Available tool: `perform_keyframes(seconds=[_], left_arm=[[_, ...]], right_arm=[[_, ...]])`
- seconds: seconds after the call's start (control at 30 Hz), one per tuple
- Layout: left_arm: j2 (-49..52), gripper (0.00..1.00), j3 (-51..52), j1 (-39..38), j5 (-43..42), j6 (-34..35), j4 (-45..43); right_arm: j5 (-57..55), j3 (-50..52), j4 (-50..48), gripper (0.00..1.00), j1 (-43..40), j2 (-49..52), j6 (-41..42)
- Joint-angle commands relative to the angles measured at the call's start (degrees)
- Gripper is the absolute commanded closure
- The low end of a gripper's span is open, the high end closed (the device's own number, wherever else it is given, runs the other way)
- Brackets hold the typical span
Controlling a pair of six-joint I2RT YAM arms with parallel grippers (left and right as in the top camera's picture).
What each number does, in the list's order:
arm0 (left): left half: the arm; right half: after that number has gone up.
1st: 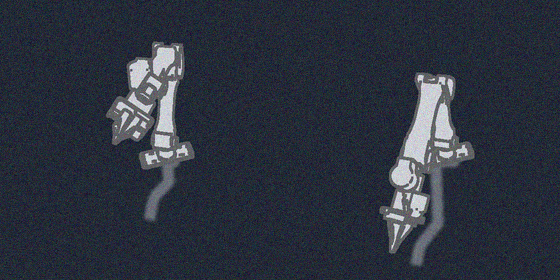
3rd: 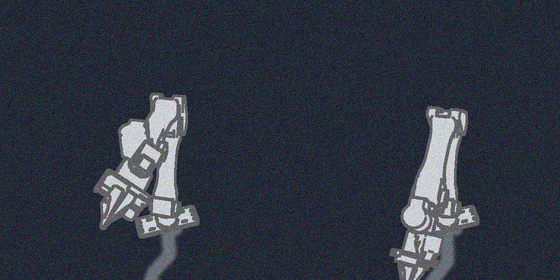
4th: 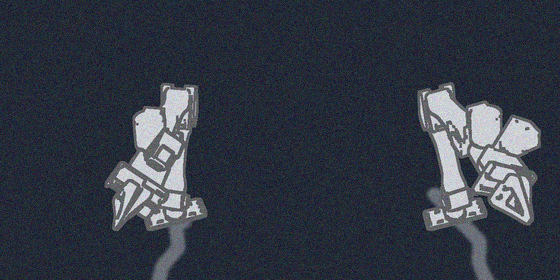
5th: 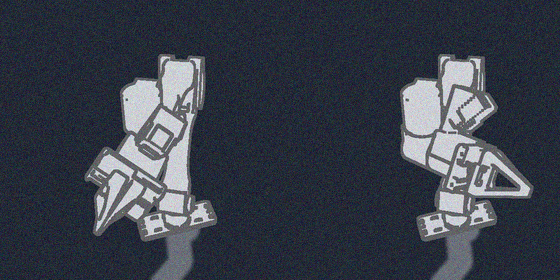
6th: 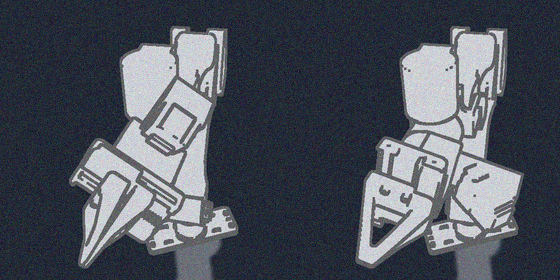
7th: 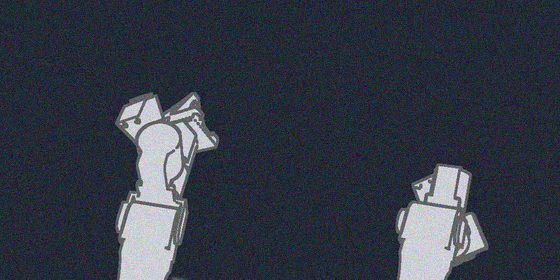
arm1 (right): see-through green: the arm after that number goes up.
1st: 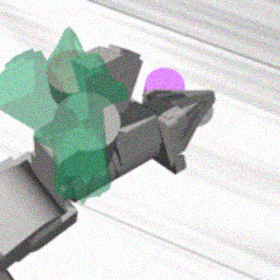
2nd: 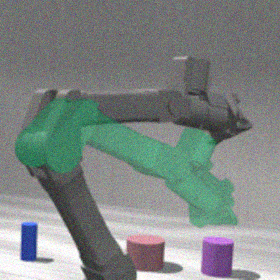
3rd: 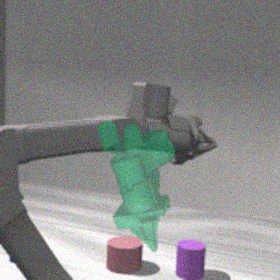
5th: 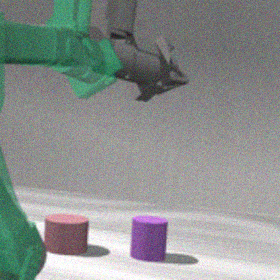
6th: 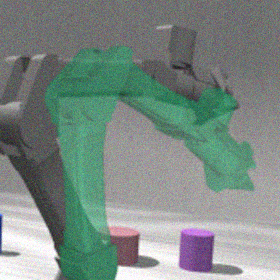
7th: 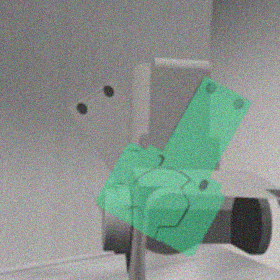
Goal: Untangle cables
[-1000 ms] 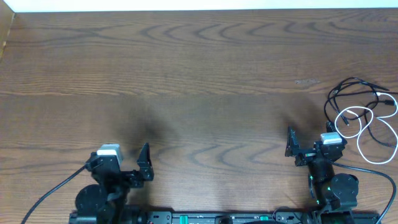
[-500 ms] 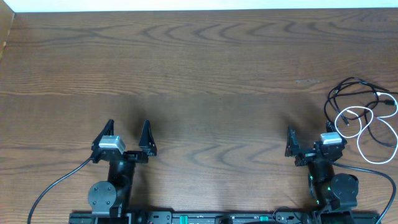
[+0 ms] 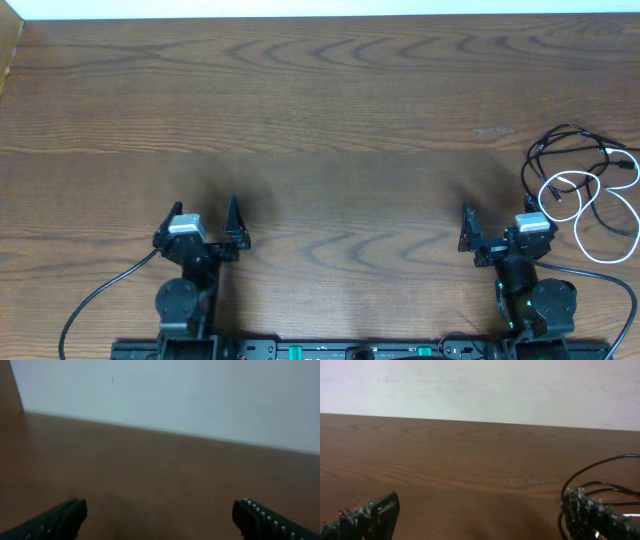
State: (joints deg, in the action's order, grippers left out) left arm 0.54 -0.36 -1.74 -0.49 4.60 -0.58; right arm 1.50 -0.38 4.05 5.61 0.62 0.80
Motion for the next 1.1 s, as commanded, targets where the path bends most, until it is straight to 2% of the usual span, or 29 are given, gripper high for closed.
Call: perform_keyframes(seconds=[0.0, 1.07], left_arm=[[-0.46, 0.02, 0.15, -0.33, 1.18, 0.5, 4.83], [-0.31, 0.02, 0.13, -0.33, 0.98, 0.55, 4.79]], right_arm=[[0.15, 0.07, 0.24, 0.01, 0.39, -0.31, -0.66], [0.15, 0.07, 0.24, 0.01, 0.39, -0.31, -0.66]])
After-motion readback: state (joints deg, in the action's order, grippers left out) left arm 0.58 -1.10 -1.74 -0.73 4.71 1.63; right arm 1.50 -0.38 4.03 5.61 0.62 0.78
